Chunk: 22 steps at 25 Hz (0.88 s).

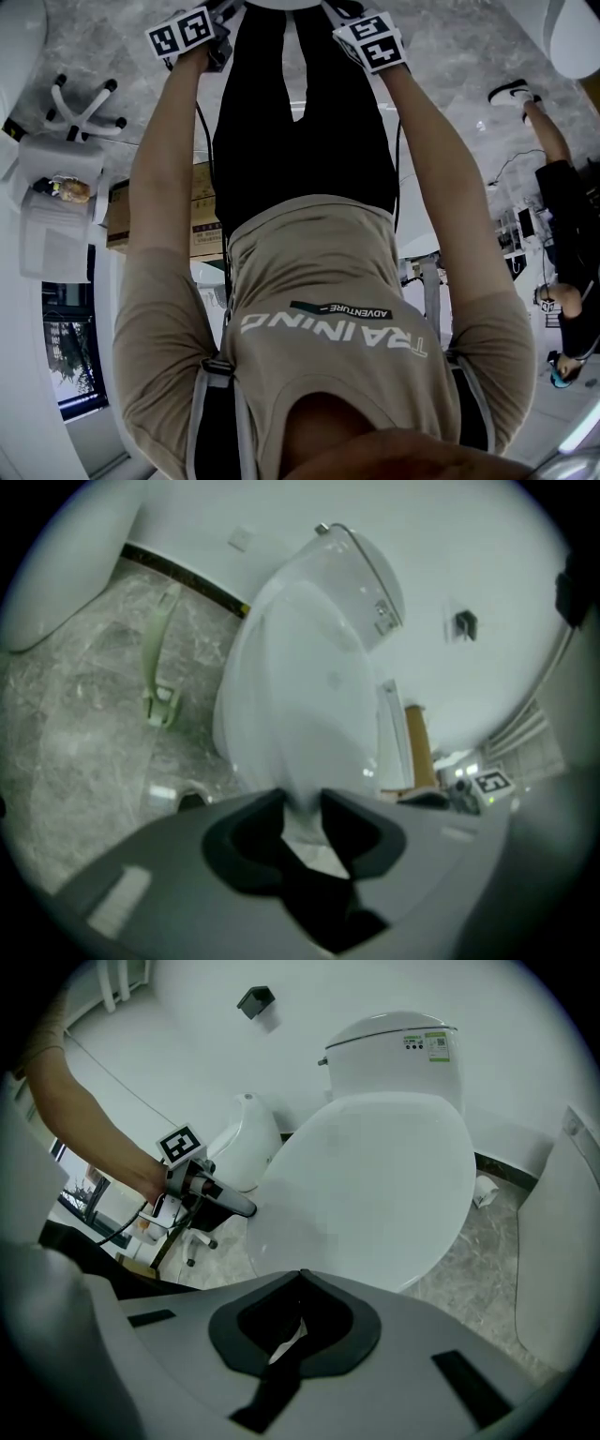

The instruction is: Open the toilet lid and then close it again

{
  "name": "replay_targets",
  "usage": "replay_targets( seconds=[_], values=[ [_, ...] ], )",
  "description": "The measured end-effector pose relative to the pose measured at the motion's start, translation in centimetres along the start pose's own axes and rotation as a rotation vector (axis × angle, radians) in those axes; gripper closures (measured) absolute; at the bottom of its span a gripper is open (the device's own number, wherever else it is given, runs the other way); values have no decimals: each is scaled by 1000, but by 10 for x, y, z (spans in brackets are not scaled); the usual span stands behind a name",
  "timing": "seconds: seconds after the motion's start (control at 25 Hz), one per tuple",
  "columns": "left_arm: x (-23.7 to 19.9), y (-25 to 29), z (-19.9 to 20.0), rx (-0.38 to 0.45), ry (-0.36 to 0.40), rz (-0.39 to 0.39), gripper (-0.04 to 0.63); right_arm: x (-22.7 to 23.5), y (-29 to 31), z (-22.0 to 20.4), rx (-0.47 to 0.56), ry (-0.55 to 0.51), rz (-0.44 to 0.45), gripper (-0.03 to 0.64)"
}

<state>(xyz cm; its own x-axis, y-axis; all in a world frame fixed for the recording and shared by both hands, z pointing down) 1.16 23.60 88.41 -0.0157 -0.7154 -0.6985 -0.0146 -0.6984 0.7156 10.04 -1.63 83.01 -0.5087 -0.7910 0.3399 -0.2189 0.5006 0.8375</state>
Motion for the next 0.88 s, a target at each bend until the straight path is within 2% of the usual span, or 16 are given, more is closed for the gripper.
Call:
replay_targets(
  seconds=[0.12,0.48,0.72,0.88],
  values=[
    [0,-3,-1,2,-45,-29,476,2,-6,1,27,-3,2,607],
    [23,-23,3,-8,-11,-62,479,-16,-43,1,158,34,106,607],
    [27,-47,1,14,-39,-85,479,-34,-37,-13,71,-35,127,607],
    [50,-64,10,32,-16,-123,476,-24,-38,-8,79,-3,127,607]
  ],
)
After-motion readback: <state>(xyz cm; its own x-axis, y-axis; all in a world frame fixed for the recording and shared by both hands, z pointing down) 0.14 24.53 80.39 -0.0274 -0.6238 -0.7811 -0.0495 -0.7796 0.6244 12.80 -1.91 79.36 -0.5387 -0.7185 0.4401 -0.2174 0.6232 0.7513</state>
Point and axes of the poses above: the fingertips, and each gripper's own axes: y forward along the fingers, x to its right, z out of its top, the point moved 9 cm from there along -y, backward along the fingers, and after that the axes turned 9 degrees about -y, right-handed, at the moved point
